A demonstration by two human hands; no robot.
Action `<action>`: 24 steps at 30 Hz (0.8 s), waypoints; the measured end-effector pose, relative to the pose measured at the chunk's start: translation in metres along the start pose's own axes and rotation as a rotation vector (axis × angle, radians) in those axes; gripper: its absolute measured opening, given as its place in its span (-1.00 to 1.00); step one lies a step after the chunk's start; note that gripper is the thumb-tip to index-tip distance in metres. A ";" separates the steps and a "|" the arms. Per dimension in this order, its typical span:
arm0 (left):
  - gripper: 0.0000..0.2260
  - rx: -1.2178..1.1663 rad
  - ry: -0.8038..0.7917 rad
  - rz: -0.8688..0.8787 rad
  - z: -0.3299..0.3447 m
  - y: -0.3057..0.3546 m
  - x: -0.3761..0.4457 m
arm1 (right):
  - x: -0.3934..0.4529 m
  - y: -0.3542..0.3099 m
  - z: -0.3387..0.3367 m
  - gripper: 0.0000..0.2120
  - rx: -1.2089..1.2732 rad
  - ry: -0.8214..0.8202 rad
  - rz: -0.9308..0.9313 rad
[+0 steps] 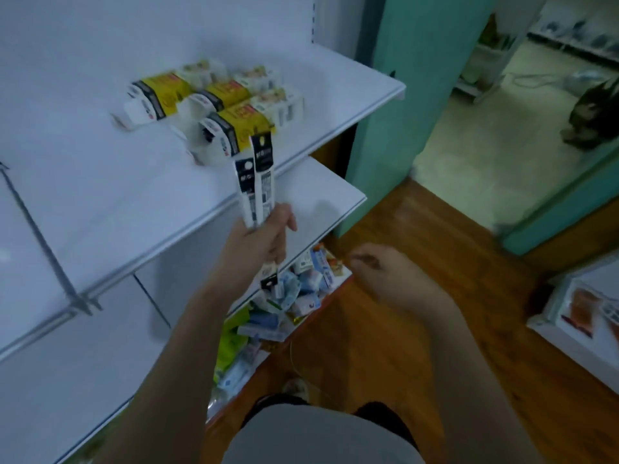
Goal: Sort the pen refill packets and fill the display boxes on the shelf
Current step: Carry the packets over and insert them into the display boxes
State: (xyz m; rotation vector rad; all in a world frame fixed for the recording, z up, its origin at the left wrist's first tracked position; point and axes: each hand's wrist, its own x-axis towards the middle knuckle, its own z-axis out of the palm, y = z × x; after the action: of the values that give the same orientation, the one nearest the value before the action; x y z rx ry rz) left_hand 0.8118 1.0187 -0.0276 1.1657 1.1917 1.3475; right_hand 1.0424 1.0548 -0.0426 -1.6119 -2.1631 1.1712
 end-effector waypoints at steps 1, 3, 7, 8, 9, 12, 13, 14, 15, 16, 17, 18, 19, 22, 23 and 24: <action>-0.69 -0.039 -0.013 0.043 -0.003 0.016 0.013 | 0.014 -0.024 -0.005 -0.84 0.076 -0.006 -0.098; -0.64 -0.108 0.017 0.139 -0.011 0.049 0.037 | 0.041 -0.076 -0.015 -0.83 0.219 -0.027 -0.251; -0.59 -0.165 0.108 0.340 -0.029 0.094 0.077 | 0.088 -0.142 -0.020 -0.89 0.421 -0.159 -0.480; -0.59 -0.150 0.141 0.350 -0.032 0.100 0.084 | 0.099 -0.153 -0.021 -0.87 0.469 -0.183 -0.519; -0.59 -0.124 0.187 0.339 -0.035 0.105 0.090 | 0.109 -0.162 -0.023 -0.85 0.501 -0.209 -0.548; -0.65 -0.028 0.367 0.250 -0.038 0.112 0.102 | 0.137 -0.177 -0.027 -0.86 0.507 -0.303 -0.686; -0.67 -0.016 0.414 0.243 -0.040 0.113 0.106 | 0.146 -0.180 -0.029 -0.85 0.506 -0.329 -0.717; -0.69 -0.006 0.448 0.257 -0.043 0.113 0.109 | 0.155 -0.183 -0.031 -0.84 0.519 -0.360 -0.727; -0.73 0.011 0.479 0.276 -0.048 0.113 0.111 | 0.165 -0.186 -0.034 -0.84 0.516 -0.372 -0.728; -0.77 0.034 0.518 0.287 -0.053 0.113 0.112 | 0.175 -0.190 -0.036 -0.85 0.507 -0.385 -0.734; -0.81 0.059 0.562 0.288 -0.059 0.112 0.111 | 0.184 -0.193 -0.039 -0.85 0.483 -0.398 -0.751; -0.84 0.079 0.607 0.281 -0.064 0.112 0.108 | 0.193 -0.197 -0.042 -0.84 0.454 -0.423 -0.770; -0.87 0.101 0.649 0.272 -0.068 0.111 0.105 | 0.201 -0.201 -0.044 -0.85 0.415 -0.456 -0.784; -0.90 0.154 0.769 0.267 -0.071 0.110 0.096 | 0.219 -0.211 -0.051 -0.84 0.278 -0.578 -0.814; -0.90 0.148 0.829 0.278 -0.072 0.110 0.092 | 0.224 -0.212 -0.054 -0.80 0.245 -0.584 -0.820; -0.91 0.130 0.899 0.293 -0.073 0.110 0.088 | 0.229 -0.212 -0.056 -0.75 0.221 -0.562 -0.815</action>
State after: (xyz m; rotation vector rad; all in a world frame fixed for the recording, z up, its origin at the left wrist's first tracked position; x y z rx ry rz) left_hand 0.7249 1.0935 0.0824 0.8366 1.7900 2.1617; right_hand 0.8348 1.2626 0.0757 -0.2175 -2.4713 1.5684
